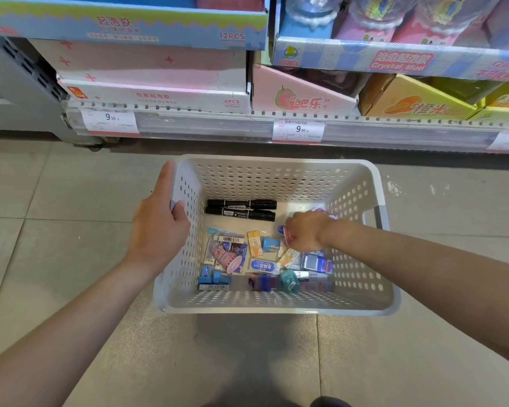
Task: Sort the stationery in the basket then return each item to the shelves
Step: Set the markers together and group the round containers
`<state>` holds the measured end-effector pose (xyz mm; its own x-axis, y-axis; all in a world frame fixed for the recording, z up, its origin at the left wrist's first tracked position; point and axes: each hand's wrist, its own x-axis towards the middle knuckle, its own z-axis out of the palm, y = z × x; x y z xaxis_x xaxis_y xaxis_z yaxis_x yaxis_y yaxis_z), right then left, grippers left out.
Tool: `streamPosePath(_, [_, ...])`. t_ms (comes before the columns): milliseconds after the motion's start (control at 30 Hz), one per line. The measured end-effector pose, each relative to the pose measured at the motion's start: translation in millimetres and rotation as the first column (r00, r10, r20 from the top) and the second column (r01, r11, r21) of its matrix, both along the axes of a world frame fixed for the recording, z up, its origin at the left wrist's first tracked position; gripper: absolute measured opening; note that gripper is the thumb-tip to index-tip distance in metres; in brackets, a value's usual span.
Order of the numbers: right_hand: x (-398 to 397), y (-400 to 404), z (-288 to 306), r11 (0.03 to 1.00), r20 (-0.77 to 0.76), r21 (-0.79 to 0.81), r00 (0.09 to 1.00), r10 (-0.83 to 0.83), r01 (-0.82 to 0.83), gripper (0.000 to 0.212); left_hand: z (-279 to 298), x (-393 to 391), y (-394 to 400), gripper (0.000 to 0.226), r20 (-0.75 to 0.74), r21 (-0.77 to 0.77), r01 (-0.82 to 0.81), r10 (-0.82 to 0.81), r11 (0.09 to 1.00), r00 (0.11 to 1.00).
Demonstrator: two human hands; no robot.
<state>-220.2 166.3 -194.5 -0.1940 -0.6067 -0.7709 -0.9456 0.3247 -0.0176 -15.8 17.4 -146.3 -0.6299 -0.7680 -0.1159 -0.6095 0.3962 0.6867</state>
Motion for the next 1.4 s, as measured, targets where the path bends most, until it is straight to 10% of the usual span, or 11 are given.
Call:
streamPosePath(433, [-5,-1,32,0.987,0.306,0.160,0.949,-0.073,0.024,0.023,3,-2,2,0.065,0.020,-0.010,0.004,-0.004,1.000,1.000])
streamPosePath(700, [33,23,46,0.956,0.420,0.171,0.896,0.146,-0.236,0.035,2,-1,1,0.065,0.028,-0.024,0.026,-0.026,0.999,0.999])
streamPosePath(1100, [-10,12,38,0.886,0.414,-0.187,0.852,-0.320,0.424,0.015,-1,0,-1,0.065,0.002,-0.005,0.035,-0.035,0.999,0.999])
streamPosePath(1167, [-11,14,33,0.841,0.517,-0.143,0.764,-0.386,0.522,0.056,-1,1,0,0.066,-0.001,0.011,0.029,-0.029,1.000,1.000])
streamPosePath(1400, [-11,11,27,0.811,0.442,-0.292,0.823,-0.356,0.507,0.033,0,0,0,0.064,0.003,-0.003,0.039,-0.039,0.999,0.999])
